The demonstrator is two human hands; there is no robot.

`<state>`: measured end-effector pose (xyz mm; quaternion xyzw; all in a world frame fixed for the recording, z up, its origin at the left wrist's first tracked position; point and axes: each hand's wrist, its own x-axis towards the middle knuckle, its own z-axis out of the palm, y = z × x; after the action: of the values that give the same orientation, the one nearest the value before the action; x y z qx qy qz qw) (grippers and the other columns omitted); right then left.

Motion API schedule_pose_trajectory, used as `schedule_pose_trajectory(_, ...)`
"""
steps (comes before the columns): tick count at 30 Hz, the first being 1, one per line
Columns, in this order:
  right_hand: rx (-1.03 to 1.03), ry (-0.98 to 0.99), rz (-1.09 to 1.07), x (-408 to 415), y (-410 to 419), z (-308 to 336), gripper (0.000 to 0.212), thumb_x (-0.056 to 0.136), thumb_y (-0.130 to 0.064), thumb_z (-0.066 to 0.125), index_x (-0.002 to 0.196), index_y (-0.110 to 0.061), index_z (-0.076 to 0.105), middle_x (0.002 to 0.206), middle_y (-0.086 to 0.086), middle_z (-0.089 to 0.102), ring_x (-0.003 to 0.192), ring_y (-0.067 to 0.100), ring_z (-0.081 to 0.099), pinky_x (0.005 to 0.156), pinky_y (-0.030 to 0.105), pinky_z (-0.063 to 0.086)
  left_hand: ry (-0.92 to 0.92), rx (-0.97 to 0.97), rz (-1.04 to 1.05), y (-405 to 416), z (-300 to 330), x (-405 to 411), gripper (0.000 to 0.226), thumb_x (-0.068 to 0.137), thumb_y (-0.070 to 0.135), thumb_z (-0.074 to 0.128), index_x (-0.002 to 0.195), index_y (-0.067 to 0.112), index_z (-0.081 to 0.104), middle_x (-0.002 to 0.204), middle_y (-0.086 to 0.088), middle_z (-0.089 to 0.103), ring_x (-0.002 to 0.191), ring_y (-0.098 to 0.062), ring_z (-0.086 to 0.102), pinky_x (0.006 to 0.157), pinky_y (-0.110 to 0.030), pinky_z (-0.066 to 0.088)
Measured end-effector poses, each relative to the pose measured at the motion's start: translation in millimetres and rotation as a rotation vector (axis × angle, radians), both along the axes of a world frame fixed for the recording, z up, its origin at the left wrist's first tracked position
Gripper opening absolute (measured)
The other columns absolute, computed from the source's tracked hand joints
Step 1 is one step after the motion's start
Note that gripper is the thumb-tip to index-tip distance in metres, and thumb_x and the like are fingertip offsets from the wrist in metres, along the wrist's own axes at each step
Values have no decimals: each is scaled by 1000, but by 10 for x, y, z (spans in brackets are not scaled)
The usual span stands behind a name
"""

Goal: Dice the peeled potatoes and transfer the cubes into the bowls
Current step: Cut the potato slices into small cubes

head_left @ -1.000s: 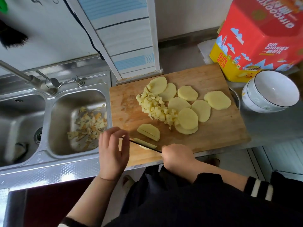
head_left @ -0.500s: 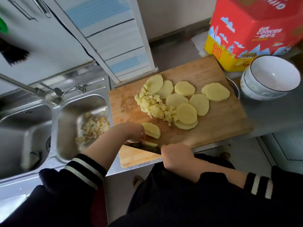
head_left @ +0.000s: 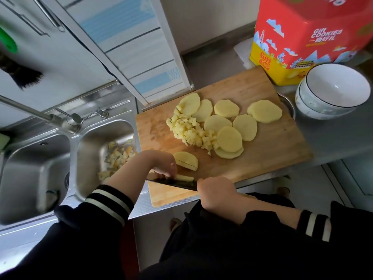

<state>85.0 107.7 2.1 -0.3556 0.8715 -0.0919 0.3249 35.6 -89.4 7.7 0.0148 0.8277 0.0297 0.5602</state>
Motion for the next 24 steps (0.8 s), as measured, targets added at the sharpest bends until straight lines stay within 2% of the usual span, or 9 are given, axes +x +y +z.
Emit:
schedule_pose_trajectory(2,8,-11,3,2,-6,3,11,91,-3,46,94,-13,50,106,11,65,98,34,62,70,33,38,32,45,61,-1,-5,-14,21,91,24,63,111,19,68,101,1,67,79,-13,59,77,-27,51)
schedule_pose_trajectory(5,2,-20,-4,4,-11,2,12,91,-2,45,92,-13,49,106,12,65,98,35,62,71,34,39,87,108,116,1,-6,-51,19,88,33,68,103,21,71,100,3,70,89,-14,64,85,-30,51)
schedule_pose_trajectory(10,-3,-25,-2,5,-16,-21,12,91,-2,44,89,-14,42,105,12,65,97,35,62,71,34,38,120,30,72,-50,-58,-78,21,91,35,66,105,20,73,101,2,72,96,-16,66,91,-33,53)
schedule_pose_trajectory(13,1,-31,-4,0,-11,-18,12,91,-3,45,92,-14,47,105,12,65,97,35,62,70,33,38,177,2,60,-23,-83,-54,24,92,31,66,111,18,72,104,1,71,94,-17,64,88,-30,50)
schedule_pose_trajectory(15,6,-37,-3,2,-15,-17,12,91,-2,45,90,-14,43,105,12,65,97,34,62,70,33,37,249,-29,63,5,-96,-37,24,90,30,68,111,19,72,104,1,70,93,-16,62,85,-28,48)
schedule_pose_trajectory(19,21,-48,0,-10,-24,-3,12,90,-3,45,90,-14,44,105,12,65,97,34,62,70,33,37,332,-122,62,27,-131,-3,26,86,33,73,106,18,74,93,0,71,85,-17,64,82,-32,54)
schedule_pose_trajectory(22,31,-31,11,-28,-27,22,14,91,-3,44,96,-12,54,104,11,65,94,33,62,69,33,38,389,-188,-11,22,-105,27,26,87,39,70,107,22,73,100,2,67,93,-19,62,80,-32,55)
schedule_pose_trajectory(24,37,-33,9,-38,-30,37,13,91,-4,43,93,-13,52,102,10,64,92,32,61,67,33,38,545,-187,-12,18,37,50,23,92,41,62,107,24,69,106,4,67,94,-18,62,77,-34,56)
